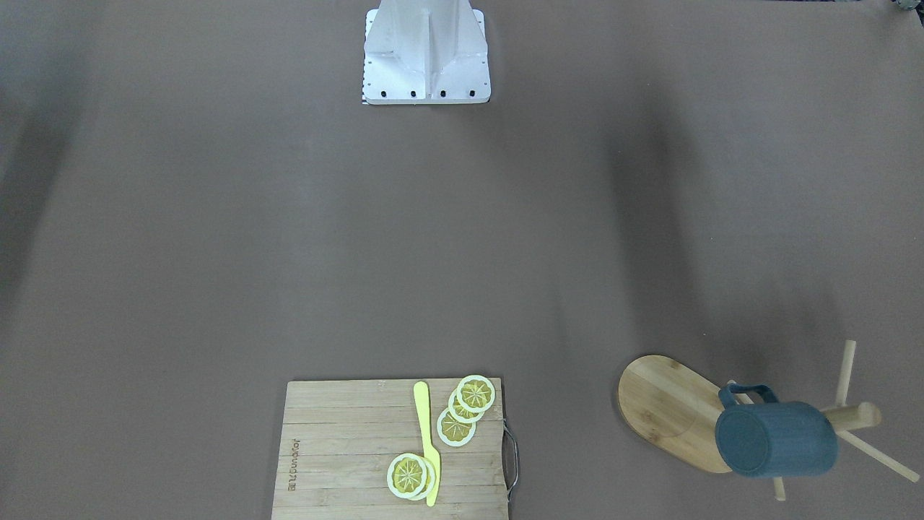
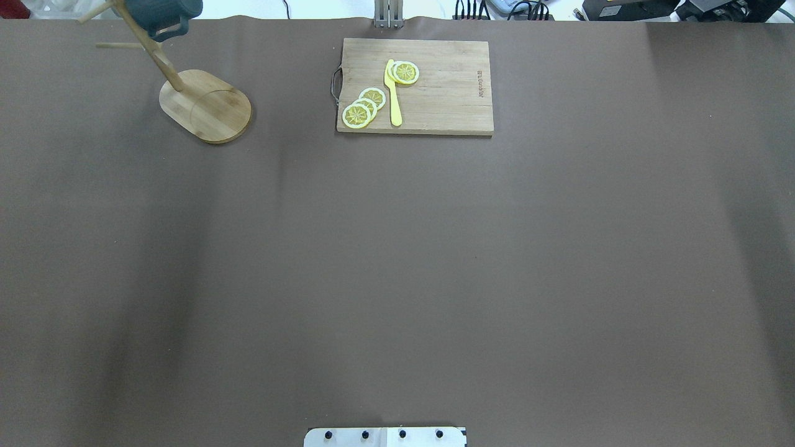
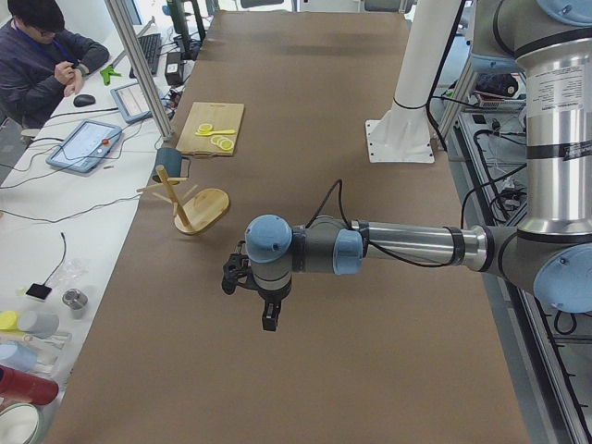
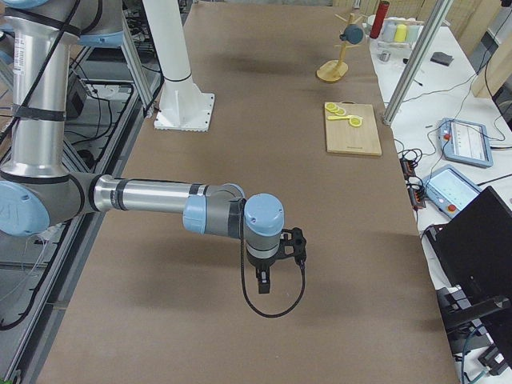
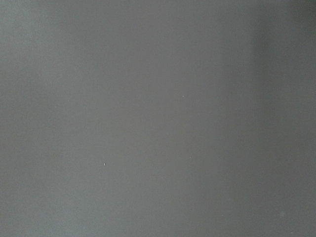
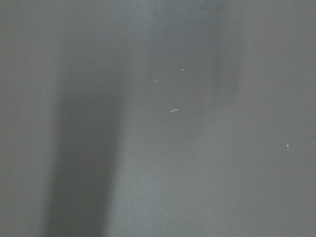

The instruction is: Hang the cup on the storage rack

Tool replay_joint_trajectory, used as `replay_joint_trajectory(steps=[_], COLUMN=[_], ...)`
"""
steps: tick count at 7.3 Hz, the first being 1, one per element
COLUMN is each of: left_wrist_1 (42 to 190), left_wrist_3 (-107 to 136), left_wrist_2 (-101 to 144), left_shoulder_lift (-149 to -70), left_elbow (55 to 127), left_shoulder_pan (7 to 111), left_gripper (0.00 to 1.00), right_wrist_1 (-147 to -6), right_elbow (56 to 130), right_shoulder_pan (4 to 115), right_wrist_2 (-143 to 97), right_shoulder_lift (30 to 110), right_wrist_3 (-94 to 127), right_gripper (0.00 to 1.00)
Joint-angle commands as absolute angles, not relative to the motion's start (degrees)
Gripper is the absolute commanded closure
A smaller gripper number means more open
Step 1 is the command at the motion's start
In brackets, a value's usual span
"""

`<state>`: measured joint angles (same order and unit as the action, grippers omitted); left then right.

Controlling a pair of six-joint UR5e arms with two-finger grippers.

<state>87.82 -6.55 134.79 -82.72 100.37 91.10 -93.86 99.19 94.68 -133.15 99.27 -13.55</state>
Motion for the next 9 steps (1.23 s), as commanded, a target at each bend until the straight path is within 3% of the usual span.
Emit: replay_joint_trajectory(steps=[1,9], left_wrist_1=[87.98,87.98], left_wrist_3=[-6.42,-6.42], left_wrist_2=[134.30,134.38], left_shoulder_lift=[-82.71,-81.74], left_elbow=[99.76,100.02], left_shoulder_pan=[91.05,91.14], left_gripper=[0.01,0.01], right_wrist_1=[-93.87,-93.87], right_elbow=[98.62,97.73], right_shoulder_pan=[94.75,94.66], right_wrist_2=[-133.15,-133.68], right_shoulder_lift=[99.49,100.55], right_wrist_3=[-13.54,-13.54], right_gripper=[0.00,0.00])
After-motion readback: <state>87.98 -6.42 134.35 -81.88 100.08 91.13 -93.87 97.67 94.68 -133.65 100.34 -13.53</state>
